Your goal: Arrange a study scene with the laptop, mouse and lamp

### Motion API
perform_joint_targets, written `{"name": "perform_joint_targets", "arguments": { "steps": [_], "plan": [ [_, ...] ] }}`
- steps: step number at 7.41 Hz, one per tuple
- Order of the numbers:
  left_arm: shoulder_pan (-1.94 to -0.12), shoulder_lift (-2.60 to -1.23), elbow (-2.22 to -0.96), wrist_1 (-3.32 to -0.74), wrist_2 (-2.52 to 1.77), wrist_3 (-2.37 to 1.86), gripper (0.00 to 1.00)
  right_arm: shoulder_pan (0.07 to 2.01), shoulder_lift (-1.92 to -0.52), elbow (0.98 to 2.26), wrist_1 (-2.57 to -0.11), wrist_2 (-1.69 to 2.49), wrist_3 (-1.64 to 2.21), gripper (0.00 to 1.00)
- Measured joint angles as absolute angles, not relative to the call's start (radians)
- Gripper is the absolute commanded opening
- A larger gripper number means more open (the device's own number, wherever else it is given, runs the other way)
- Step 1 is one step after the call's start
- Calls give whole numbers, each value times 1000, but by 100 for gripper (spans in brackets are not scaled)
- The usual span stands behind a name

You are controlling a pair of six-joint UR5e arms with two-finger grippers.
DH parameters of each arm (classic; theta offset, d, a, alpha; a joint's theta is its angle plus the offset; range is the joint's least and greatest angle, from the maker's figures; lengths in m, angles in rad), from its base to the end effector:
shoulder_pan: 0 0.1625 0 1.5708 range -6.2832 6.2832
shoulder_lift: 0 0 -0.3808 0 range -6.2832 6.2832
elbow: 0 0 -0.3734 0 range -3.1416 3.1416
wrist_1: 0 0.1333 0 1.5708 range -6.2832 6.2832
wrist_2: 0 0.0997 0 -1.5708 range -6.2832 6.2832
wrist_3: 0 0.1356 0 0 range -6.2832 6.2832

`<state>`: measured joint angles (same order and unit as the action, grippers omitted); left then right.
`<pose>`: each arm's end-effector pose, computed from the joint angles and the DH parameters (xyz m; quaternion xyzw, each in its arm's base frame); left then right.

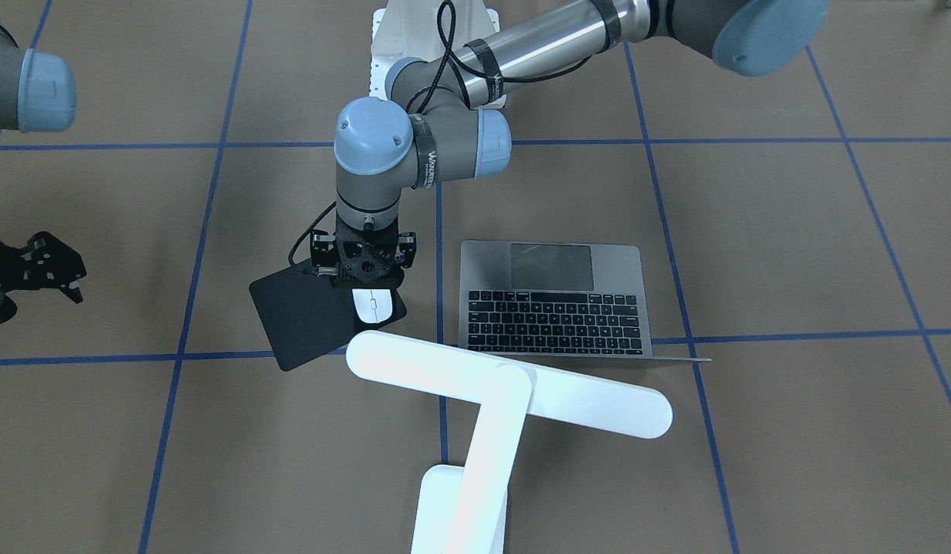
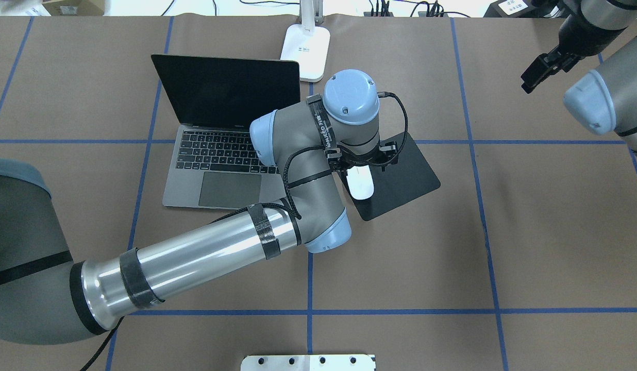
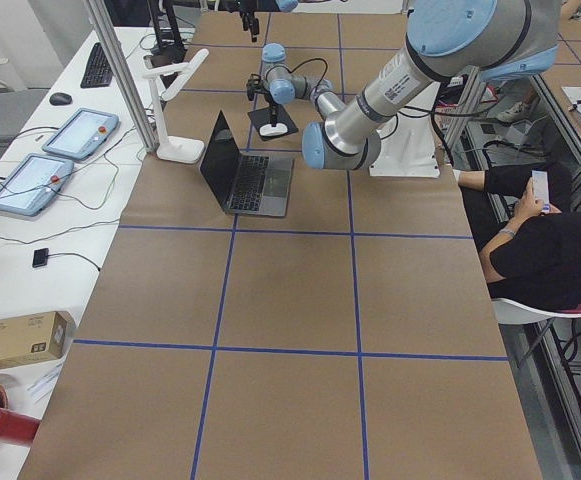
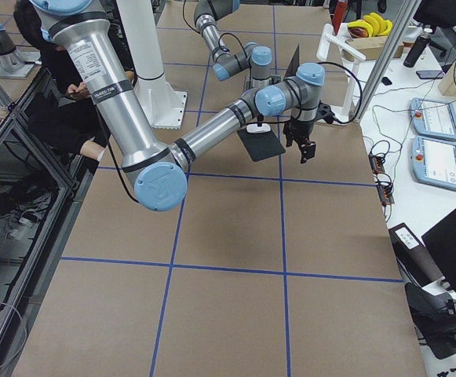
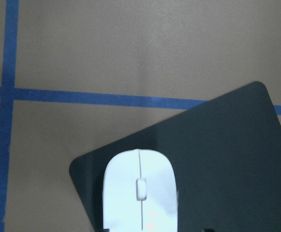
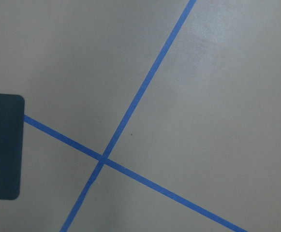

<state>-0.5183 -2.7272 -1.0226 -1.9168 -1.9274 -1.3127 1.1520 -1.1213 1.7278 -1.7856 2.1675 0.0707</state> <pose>0.6665 -0.4791 0.0946 0.0252 0.4779 -0.0327 0.8774 -0.1948 -0.5780 0.3582 0.1106 -0.3248 -0.2187 0.9135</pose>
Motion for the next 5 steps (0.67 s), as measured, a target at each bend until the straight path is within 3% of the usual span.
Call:
{"name": "perform_joint_targets", "arguments": {
  "steps": [2,3,5],
  "plan": [
    [-529,-2722,-1075,-1844,-1940,-1235,98,1154,-1124,1740,-1786,2165,75,100],
    [-545,-2702,-1157,-1732,-1962,-1168,98,1155,-1131,1752,-1785,2157,76,100],
    [-605,-2537,-1432,-1547,-2008,-1017,98,1165,-1142,1770,-1775,2141,75,100]
  ]
}}
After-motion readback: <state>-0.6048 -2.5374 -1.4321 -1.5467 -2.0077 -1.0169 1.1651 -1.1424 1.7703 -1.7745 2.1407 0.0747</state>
